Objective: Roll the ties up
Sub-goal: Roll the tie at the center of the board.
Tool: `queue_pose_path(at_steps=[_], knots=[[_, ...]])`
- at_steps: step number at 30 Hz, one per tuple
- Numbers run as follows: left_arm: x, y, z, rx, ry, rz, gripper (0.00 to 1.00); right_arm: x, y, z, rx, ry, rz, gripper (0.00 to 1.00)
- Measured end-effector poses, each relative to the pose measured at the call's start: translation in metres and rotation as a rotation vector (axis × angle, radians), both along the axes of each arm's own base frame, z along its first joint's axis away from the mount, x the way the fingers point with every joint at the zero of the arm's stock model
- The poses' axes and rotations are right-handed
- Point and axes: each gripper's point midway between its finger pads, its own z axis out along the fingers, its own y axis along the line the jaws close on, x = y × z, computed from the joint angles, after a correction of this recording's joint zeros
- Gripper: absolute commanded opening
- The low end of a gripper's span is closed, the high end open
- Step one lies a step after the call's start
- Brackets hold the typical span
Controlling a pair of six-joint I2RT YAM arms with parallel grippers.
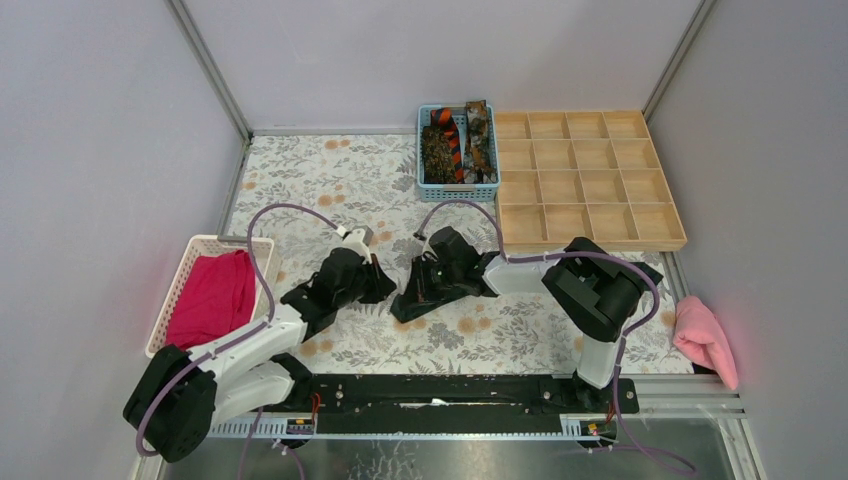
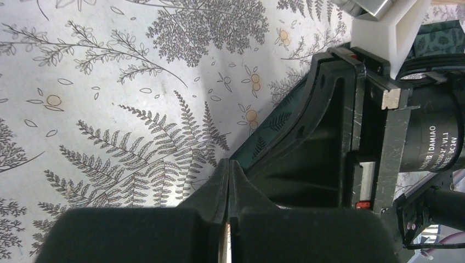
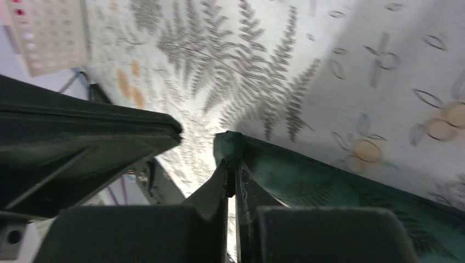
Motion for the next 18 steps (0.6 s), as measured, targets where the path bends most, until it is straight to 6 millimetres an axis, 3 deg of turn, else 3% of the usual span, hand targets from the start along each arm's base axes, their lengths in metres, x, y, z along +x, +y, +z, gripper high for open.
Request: queue_pose_path(at_steps=[9,14,18], knots=[[-0.001,0.003,0.006,0.007,-0.012,0.000,0.01,-0.009,-0.001,-0.003,0.003,0.054,-0.011,0.10],[-0.004,-0.001,0.004,-0.002,0.001,-0.022,0.01,-0.018,-0.016,-0.023,-0.093,0.078,-0.037,0.21],[-0.008,-0.005,0.002,-0.010,0.017,-0.047,0.01,-0.022,-0.021,-0.022,-0.136,0.062,-0.047,0.30]])
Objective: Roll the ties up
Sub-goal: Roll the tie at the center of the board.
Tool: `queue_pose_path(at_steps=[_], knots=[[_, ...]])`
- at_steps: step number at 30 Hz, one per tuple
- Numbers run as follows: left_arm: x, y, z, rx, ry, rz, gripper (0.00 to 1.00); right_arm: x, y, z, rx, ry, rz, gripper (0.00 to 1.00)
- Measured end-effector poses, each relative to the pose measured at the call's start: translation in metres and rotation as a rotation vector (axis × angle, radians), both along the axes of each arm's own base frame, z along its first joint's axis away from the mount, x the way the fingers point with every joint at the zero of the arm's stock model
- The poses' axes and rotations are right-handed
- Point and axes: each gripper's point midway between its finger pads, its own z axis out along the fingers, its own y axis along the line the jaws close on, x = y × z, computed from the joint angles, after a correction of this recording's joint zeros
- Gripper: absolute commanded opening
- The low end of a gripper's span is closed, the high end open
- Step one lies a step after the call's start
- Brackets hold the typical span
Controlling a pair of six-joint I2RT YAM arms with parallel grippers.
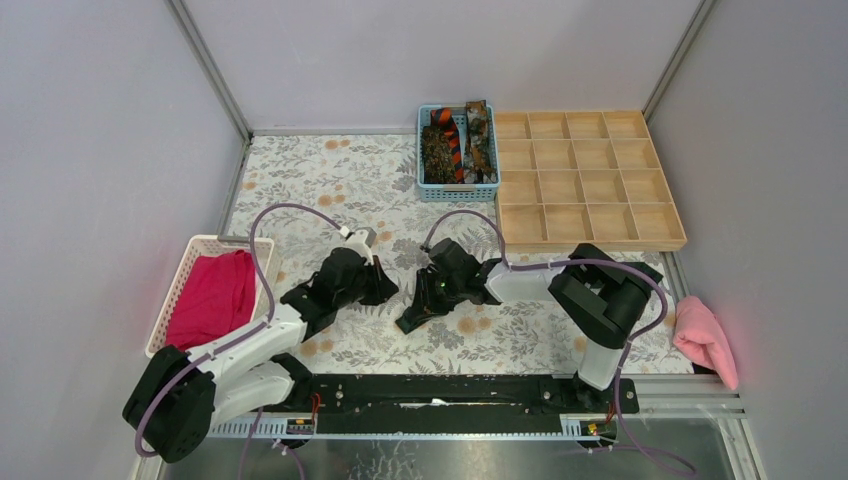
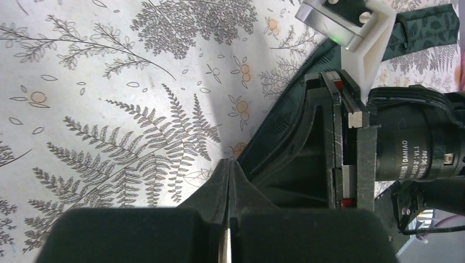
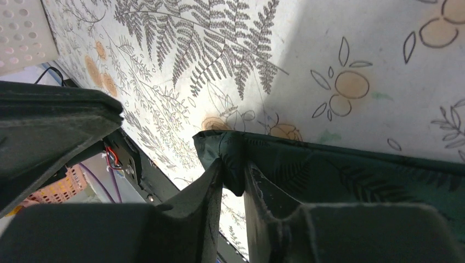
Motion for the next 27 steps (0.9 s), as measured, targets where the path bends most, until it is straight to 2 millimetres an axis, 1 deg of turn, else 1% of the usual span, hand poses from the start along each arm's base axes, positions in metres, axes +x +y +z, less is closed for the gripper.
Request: queue_pose_path(at_steps=[3,9,10,14,18,23,27], knots=[[-0.003,-0.004,-0.002,-0.007,0.010,-0.022,0.01,-0.002,-0.003,0.002,-0.020,-0.022,-0.001,0.38],[-0.011,-0.008,-0.011,0.004,0.031,-0.050,0.00,-0.002,-0.010,0.002,-0.058,-0.054,0.000,0.40],[-0.010,-0.008,-0.011,0.008,0.029,-0.044,0.00,-0.001,-0.011,0.002,-0.073,-0.063,-0.001,0.41],[-0.004,0.001,-0.012,0.044,0.018,0.010,0.00,0.000,-0.019,0.003,-0.136,-0.102,-0.004,0.41],[0.009,0.005,0.000,0.064,-0.013,0.061,0.00,0.002,-0.029,0.001,-0.186,-0.130,0.000,0.41],[0.026,0.001,0.021,0.063,-0.053,0.096,0.00,0.003,-0.031,0.003,-0.210,-0.155,0.028,0.41],[0.034,0.004,0.034,0.082,-0.069,0.131,0.01,0.006,-0.030,0.010,-0.213,-0.198,0.046,0.41]])
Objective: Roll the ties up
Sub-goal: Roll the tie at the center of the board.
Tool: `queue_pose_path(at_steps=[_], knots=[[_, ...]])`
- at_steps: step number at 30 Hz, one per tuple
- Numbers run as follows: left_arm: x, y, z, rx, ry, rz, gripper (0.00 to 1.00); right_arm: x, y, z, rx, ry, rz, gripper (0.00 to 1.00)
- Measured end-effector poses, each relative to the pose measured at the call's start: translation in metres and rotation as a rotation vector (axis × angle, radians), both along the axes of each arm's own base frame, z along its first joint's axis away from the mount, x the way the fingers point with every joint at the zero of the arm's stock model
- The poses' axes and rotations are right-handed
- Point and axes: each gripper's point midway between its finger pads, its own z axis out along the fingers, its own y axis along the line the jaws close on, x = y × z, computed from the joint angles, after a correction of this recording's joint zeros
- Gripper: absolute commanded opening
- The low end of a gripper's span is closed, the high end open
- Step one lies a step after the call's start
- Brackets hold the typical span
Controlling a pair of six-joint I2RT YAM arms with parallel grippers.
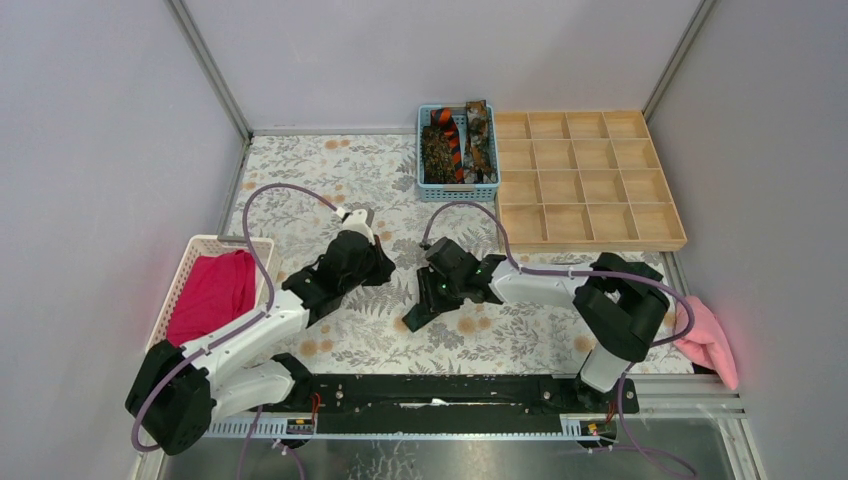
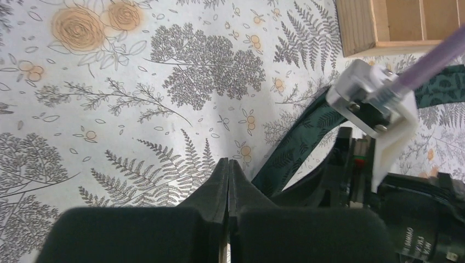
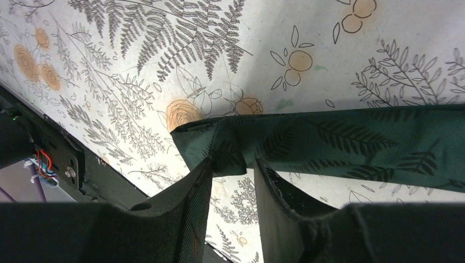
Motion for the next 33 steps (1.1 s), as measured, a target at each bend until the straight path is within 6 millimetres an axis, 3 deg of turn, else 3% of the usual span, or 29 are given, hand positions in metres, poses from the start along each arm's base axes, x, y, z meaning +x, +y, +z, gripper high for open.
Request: queue_pose_path(at_steps=[9,15,19,21,23,26,28,33], knots=[[0.013,0.021,0.034,0.050,-0.054,0.118,0.05,0.010,-0.005,0.034,-0.028,-0.144,0.022,0.42],[0.025,0.063,0.072,0.027,-0.099,0.313,0.08,0.002,-0.001,0.049,-0.160,-0.305,0.094,0.44],[0.028,0.085,0.093,-0.008,-0.145,0.394,0.00,0.003,-0.007,0.053,-0.233,-0.384,0.111,0.45],[0.026,0.082,0.092,-0.019,-0.139,0.381,0.00,0.009,-0.016,0.051,-0.280,-0.409,0.096,0.43],[0.024,0.074,0.078,-0.029,-0.106,0.344,0.00,0.017,-0.026,0.050,-0.328,-0.440,0.069,0.38],[0.011,0.063,0.038,-0.023,-0.004,0.274,0.00,0.025,-0.039,0.042,-0.411,-0.456,0.056,0.25],[-0.001,0.060,0.011,0.002,0.071,0.241,0.00,0.026,-0.043,0.032,-0.450,-0.442,0.069,0.23],[-0.004,0.064,0.002,0.030,0.101,0.248,0.00,0.009,-0.035,0.018,-0.419,-0.374,0.137,0.19]])
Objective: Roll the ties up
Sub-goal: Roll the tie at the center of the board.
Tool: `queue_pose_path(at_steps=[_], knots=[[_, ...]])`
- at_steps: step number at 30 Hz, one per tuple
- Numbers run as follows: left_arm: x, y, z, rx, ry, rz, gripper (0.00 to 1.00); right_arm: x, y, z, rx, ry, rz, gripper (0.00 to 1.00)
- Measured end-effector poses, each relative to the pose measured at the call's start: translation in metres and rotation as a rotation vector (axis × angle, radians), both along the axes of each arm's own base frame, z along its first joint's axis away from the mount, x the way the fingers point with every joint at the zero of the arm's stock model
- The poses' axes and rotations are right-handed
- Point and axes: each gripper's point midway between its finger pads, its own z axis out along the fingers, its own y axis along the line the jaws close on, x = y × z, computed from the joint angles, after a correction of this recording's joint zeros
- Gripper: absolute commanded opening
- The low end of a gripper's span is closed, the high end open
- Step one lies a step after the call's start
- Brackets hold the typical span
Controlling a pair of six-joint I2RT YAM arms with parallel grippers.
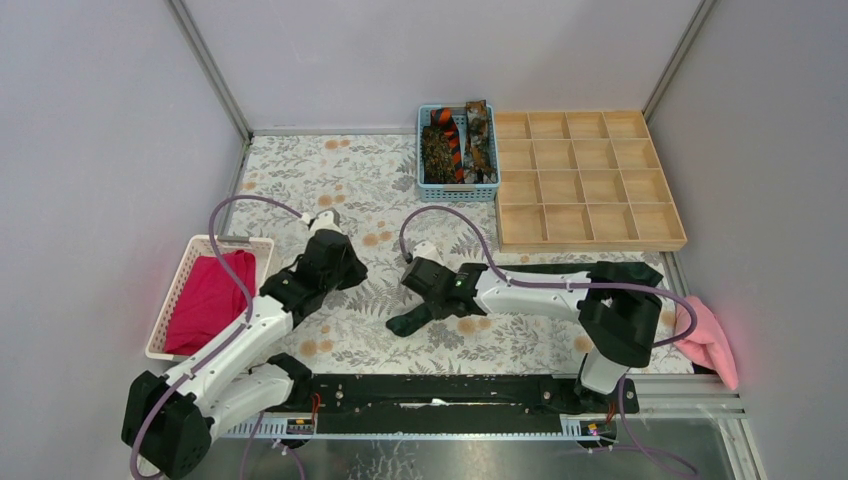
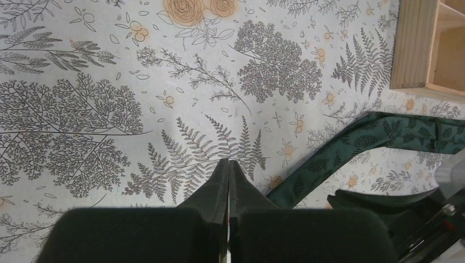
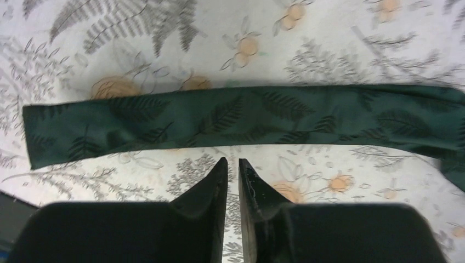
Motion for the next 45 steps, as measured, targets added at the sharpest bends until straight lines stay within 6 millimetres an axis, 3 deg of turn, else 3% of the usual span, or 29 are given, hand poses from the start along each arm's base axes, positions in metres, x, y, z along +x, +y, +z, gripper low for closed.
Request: queue_pose_path(at_steps=[4,12,17,27,31,33,36,41,45], knots=[[0.011,0.008,0.007,0.019,0.006,0.044,0.00,-0.020,0.008,-0.012,0.040,0.077,0.052,0.17],[0.056,0.056,0.063,-0.057,-0.103,0.240,0.00,-0.038,0.027,-0.033,0.084,0.181,0.110,0.17],[0.062,0.074,0.070,-0.076,-0.115,0.291,0.00,-0.030,0.060,-0.034,0.133,0.188,0.135,0.17],[0.063,0.078,0.095,-0.104,-0.171,0.294,0.00,-0.001,0.127,-0.031,0.187,0.145,0.194,0.19],[0.063,0.078,0.103,-0.108,-0.188,0.291,0.00,0.001,0.131,-0.029,0.181,0.141,0.201,0.24],[0.062,0.078,0.106,-0.112,-0.195,0.290,0.00,0.001,0.129,-0.027,0.174,0.141,0.197,0.33],[0.059,0.079,0.112,-0.117,-0.215,0.289,0.00,-0.002,0.118,-0.017,0.154,0.127,0.174,0.52],[0.051,0.080,0.128,-0.126,-0.253,0.287,0.00,0.004,0.114,0.024,0.171,0.033,0.143,0.56],[0.044,0.085,0.134,-0.119,-0.273,0.299,0.00,0.018,0.129,0.048,0.185,-0.018,0.124,0.56]])
